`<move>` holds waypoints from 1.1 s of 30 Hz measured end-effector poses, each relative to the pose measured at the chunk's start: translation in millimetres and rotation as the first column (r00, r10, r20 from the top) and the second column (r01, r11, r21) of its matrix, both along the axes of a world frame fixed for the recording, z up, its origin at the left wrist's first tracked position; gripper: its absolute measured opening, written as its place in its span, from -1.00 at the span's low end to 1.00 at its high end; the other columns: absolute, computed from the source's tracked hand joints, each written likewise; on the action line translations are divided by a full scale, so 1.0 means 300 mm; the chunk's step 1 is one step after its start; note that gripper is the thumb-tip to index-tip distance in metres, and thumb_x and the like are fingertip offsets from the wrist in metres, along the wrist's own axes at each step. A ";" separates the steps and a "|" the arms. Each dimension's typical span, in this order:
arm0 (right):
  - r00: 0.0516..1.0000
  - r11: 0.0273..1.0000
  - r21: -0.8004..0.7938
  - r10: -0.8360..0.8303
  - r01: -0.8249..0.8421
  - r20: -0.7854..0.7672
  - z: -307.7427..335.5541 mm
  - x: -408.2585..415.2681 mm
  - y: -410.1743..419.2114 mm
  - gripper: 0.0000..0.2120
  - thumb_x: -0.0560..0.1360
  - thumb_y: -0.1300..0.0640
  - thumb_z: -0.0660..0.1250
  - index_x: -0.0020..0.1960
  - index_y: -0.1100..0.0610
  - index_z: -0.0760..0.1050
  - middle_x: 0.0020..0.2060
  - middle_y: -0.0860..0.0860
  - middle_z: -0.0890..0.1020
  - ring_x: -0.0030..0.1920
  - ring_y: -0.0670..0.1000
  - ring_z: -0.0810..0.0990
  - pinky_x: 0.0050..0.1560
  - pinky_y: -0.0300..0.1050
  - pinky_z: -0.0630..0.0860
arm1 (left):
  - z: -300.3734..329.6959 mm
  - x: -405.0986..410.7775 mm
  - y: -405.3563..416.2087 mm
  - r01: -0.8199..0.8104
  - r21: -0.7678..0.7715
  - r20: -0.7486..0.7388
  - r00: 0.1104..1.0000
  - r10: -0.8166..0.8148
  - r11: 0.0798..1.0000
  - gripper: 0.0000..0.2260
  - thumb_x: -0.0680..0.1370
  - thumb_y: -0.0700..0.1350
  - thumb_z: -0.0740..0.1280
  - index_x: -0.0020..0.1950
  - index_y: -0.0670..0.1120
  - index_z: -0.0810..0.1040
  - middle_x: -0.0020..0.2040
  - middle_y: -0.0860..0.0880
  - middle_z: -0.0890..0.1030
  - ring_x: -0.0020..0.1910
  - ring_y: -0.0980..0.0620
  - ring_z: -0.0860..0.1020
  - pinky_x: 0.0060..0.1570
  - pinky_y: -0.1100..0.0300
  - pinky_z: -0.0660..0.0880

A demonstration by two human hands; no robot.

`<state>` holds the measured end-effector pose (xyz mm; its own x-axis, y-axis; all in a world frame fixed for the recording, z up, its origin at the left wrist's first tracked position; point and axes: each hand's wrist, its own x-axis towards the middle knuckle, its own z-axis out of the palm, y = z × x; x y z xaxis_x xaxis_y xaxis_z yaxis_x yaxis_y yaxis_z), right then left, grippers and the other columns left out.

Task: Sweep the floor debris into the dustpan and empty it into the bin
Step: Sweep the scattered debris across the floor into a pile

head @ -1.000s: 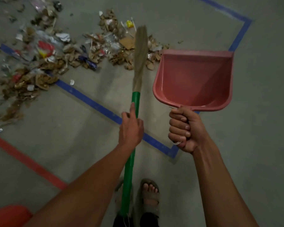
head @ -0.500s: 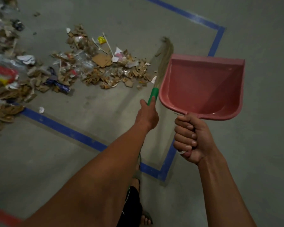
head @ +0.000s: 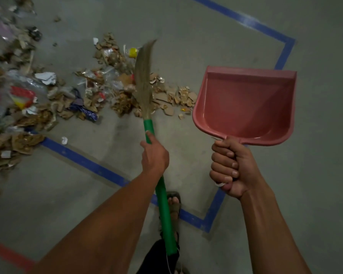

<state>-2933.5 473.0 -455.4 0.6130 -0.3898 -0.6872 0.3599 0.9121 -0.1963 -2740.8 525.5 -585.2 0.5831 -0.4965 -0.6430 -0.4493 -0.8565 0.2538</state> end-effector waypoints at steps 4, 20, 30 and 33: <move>1.000 1.000 0.003 -0.013 0.013 -0.008 0.044 0.008 -0.035 -0.59 0.59 0.16 0.20 -0.37 0.01 0.12 -0.65 -0.10 0.16 -0.71 -0.15 0.13 -0.66 -0.32 0.07 | 0.035 -0.031 0.029 0.085 -0.126 0.013 0.996 -0.085 0.988 -0.41 0.71 -0.12 0.08 0.68 0.00 -0.13 0.26 -0.18 0.34 -0.18 -0.11 0.47 -0.16 -0.06 0.44; 0.999 1.000 -0.011 -0.017 0.016 -0.033 -0.029 -0.192 -0.138 -0.61 0.58 0.15 0.18 -0.39 -0.01 0.16 -0.64 -0.12 0.14 -0.68 -0.12 0.04 -0.65 -0.29 0.03 | -0.073 -0.266 -0.007 0.438 0.038 -0.138 0.893 -0.429 0.898 -0.30 0.64 -0.18 0.19 0.70 0.06 -0.10 0.69 -0.02 -0.11 0.37 -0.32 0.44 0.30 -0.14 0.45; 0.998 0.999 0.019 0.052 -0.051 -0.028 0.005 -0.292 -0.107 -0.61 0.57 0.15 0.20 -0.36 -0.02 0.12 -0.62 -0.12 0.10 -0.65 -0.12 -0.02 -0.64 -0.28 0.00 | -0.001 -0.197 0.113 0.074 0.015 0.094 0.993 -0.075 0.997 -0.23 0.64 -0.21 0.28 0.69 -0.10 -0.16 0.69 -0.07 -0.14 0.11 -0.24 0.58 -0.09 -0.01 0.52; 0.997 0.997 0.017 0.080 -0.079 -0.014 0.005 -0.275 -0.116 -0.61 0.58 0.15 0.18 -0.33 -0.03 0.08 -0.61 -0.12 0.08 -0.65 -0.12 -0.02 -0.66 -0.28 0.02 | 0.022 -0.253 0.122 0.116 -0.066 0.107 0.988 -0.109 0.991 -0.26 0.64 -0.24 0.22 0.68 -0.07 -0.18 0.69 -0.04 -0.16 -0.04 -0.14 0.58 -0.13 -0.01 0.56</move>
